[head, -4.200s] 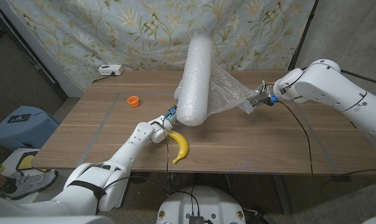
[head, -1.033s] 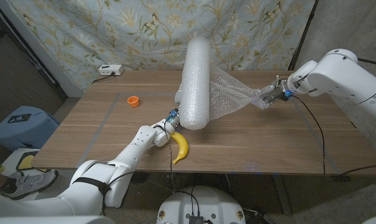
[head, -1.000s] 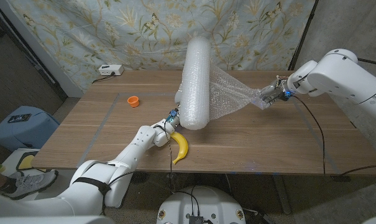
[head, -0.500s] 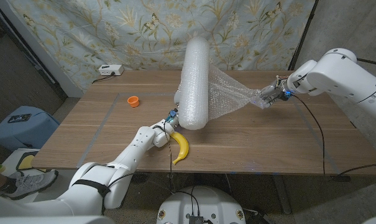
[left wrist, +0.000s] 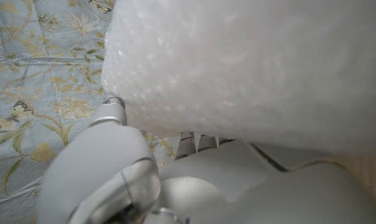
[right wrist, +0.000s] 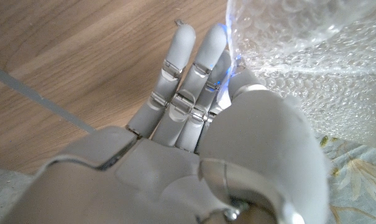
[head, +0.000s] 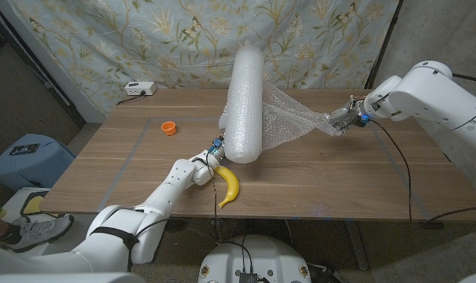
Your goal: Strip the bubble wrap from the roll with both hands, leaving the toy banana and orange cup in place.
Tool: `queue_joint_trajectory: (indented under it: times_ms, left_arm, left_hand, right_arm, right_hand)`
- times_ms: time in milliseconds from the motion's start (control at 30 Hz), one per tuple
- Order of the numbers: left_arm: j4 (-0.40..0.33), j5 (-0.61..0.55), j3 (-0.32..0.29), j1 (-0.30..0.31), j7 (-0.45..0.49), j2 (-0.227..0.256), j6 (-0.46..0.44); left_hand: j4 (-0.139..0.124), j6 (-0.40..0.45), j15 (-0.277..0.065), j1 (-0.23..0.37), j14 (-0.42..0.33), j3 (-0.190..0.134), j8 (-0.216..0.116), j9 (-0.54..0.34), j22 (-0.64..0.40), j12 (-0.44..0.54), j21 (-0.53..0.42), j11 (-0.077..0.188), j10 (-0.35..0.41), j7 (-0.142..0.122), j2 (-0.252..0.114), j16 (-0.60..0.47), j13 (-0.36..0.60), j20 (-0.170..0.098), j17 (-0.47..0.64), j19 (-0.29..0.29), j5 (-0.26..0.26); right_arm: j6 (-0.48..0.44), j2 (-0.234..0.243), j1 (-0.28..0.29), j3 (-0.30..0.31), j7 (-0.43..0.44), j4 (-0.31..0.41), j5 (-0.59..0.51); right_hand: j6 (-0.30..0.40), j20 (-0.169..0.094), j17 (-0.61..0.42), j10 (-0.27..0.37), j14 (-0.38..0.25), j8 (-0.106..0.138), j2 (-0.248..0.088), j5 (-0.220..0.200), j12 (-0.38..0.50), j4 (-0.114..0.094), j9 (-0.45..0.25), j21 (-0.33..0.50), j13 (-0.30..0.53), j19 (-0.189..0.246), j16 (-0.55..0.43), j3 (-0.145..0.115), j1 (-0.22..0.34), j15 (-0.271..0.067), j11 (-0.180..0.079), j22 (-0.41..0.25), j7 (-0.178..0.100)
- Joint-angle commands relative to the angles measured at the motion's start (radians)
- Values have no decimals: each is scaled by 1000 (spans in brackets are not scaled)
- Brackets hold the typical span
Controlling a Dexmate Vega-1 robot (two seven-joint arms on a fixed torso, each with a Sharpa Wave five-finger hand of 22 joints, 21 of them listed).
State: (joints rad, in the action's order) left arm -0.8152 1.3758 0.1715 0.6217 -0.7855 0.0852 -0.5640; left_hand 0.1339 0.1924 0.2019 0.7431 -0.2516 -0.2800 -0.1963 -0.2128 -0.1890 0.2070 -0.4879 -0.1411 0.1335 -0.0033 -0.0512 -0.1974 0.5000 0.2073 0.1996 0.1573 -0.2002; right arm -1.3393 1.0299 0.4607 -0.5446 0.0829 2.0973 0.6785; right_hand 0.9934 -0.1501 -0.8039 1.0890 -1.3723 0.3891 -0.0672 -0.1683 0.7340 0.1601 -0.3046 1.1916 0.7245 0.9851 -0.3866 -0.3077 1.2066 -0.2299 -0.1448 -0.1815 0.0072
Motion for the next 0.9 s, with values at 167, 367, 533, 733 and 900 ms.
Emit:
queue_joint_trajectory:
  times_ms: [167, 367, 533, 733, 900]
  left_arm:
    - [30, -2, -20, -35, -18, 18, 20]
    - [31, -3, -25, -39, -14, 26, 15]
    - [36, 0, -31, -41, -9, 30, 6]
    - [26, 9, -40, -29, 2, 32, 0]
    - [1, 20, -49, -9, 21, 33, -4]
  left_hand:
    - [-2, -3, -2, -8, 5, -5, -4, -4, -5, 9, 3, 0, 3, 0, 0, -4, 0, 6, 2, -2, 1]
    - [-1, 1, -4, -9, 4, -5, -6, -3, -5, 11, 4, 1, 5, 1, -1, -5, -1, 6, 2, 0, 1]
    - [-1, 3, -4, -9, 3, -6, -7, -3, -5, 11, 5, 1, 6, 2, -1, -6, -2, 6, 2, 1, 1]
    - [0, 3, -4, -10, 3, -7, -7, -3, -5, 13, 6, -1, 8, 4, -2, -6, -3, 6, 2, 2, 1]
    - [0, 1, -3, -12, 2, -8, -6, -2, -5, 14, 6, -1, 8, 5, -3, -7, -4, 6, 2, 4, 0]
  right_arm:
    - [7, -16, -36, -39, -17, -26, -21]
    - [-7, -35, -48, -46, -14, -38, -26]
    - [-6, -43, -61, -61, -19, -45, -34]
    - [-12, -50, -76, -76, -26, -52, -40]
    - [-20, -58, -87, -85, -29, -61, -43]
  right_hand:
    - [3, -65, -1, 8, -5, -4, -1, -8, 1, -2, -2, 12, 4, -8, 5, -9, 8, 0, -4, 1, 1]
    - [4, -64, -2, 10, -5, -4, -1, -8, -2, -3, -3, 14, 1, -10, 5, -10, 8, 0, -2, 1, 1]
    - [5, -65, 0, 7, -3, -5, -1, -8, -2, -3, -3, 16, 4, -11, 8, -10, 7, 0, -4, 1, 1]
    - [6, -65, -1, 8, -6, -6, -1, -8, -4, -2, -4, 18, 3, -12, 7, -11, 7, 0, -2, 1, 4]
    - [6, -65, -3, 9, -6, -6, 0, -8, -5, -2, -4, 19, 2, -13, 6, -11, 8, 0, -2, 1, 2]
